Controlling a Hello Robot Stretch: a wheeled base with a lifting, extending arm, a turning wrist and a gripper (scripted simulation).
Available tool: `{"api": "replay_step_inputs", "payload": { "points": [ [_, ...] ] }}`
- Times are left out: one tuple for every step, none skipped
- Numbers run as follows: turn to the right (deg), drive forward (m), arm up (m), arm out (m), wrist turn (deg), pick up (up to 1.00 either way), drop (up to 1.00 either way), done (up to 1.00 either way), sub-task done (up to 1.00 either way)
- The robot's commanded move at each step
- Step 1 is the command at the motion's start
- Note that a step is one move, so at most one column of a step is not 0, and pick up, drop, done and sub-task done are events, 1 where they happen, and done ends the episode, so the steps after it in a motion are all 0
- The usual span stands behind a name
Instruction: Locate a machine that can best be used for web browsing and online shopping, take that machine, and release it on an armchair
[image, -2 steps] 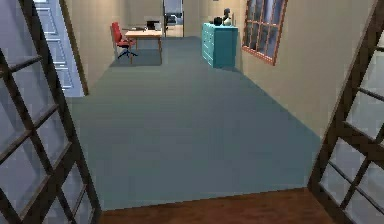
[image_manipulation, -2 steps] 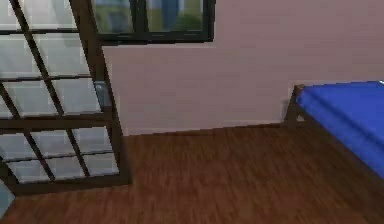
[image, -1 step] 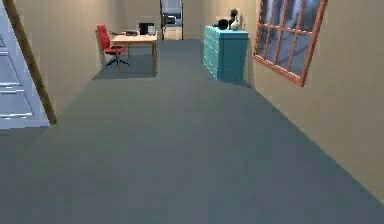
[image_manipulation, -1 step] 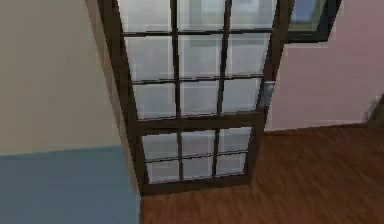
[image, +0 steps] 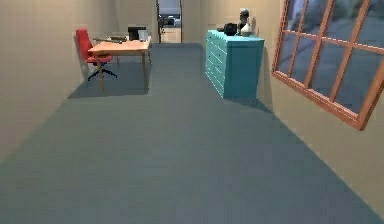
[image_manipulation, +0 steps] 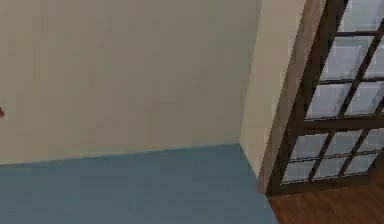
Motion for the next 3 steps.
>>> {"api": "replay_step_inputs", "payload": {
  "points": [
    [0.0,1.00,0.00,0.00,0.0,0.00,0.00,0.00,0.00],
    [0.0,1.00,0.00,0.00,0.0,0.00,0.00,0.00,0.00],
    [-3.0,0.00,0.00,0.00,0.0,0.00,0.00,0.00,0.00]
  ]
}}
